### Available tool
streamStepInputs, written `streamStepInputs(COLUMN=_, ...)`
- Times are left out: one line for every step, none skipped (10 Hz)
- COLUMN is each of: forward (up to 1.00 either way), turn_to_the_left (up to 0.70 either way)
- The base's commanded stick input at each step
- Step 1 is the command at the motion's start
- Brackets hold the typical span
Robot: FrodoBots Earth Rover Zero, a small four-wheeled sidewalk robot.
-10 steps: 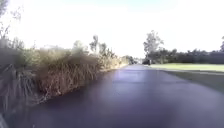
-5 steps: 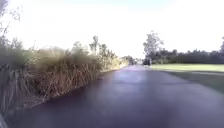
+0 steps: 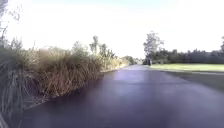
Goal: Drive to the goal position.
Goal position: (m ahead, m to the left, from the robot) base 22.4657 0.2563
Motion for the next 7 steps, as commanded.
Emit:
streamStepInputs(forward=0.06, turn_to_the_left=0.0)
streamStepInputs(forward=0.06, turn_to_the_left=0.0)
streamStepInputs(forward=0.07, turn_to_the_left=0.0)
streamStepInputs(forward=0.07, turn_to_the_left=0.0)
streamStepInputs(forward=0.07, turn_to_the_left=0.0)
streamStepInputs(forward=0.07, turn_to_the_left=0.0)
streamStepInputs(forward=0.07, turn_to_the_left=0.0)
